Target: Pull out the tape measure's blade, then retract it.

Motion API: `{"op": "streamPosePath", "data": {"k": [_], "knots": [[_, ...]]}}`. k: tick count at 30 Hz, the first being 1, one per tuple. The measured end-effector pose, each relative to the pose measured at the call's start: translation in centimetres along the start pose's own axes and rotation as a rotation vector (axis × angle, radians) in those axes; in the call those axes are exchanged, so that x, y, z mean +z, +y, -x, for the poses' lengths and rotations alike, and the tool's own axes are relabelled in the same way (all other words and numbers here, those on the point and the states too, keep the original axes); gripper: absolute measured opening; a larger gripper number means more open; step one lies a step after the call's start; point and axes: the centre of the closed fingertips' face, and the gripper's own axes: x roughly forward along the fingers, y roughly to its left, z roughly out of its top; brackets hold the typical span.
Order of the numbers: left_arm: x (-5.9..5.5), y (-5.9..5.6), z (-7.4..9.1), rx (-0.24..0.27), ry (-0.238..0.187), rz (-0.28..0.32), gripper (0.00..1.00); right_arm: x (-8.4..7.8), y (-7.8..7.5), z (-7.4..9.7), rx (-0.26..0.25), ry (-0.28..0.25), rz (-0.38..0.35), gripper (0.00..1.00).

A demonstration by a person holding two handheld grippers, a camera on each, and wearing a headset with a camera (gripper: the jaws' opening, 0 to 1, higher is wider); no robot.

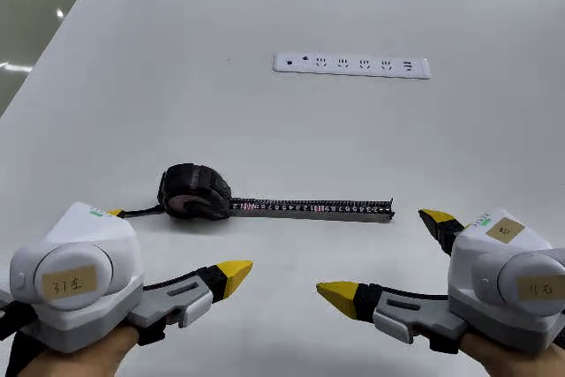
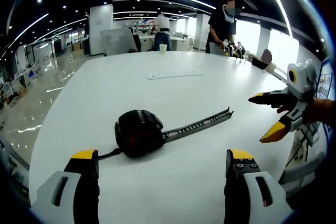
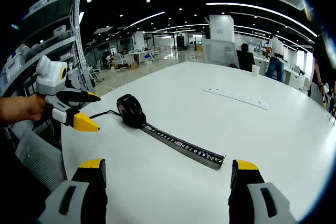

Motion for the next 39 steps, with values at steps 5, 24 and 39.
{"op": "streamPosePath", "data": {"k": [5, 24, 39], "knots": [[0.2, 0.2, -0.5, 0.009, 0.005, 0.013, 0.97, 0.1, -0.9, -0.3, 0.003, 0.02, 0.018, 0.99], [1.4, 1.2, -2.8, 0.035, -0.004, 0.07, 0.86, -0.8, -3.7, -1.6, 0.054, 0.098, 0.087, 0.8], [1.4, 1.9, -4.4, 0.092, 0.026, 0.125, 0.76, -1.3, -5.5, -3.0, 0.111, 0.173, 0.212, 0.67]]}}
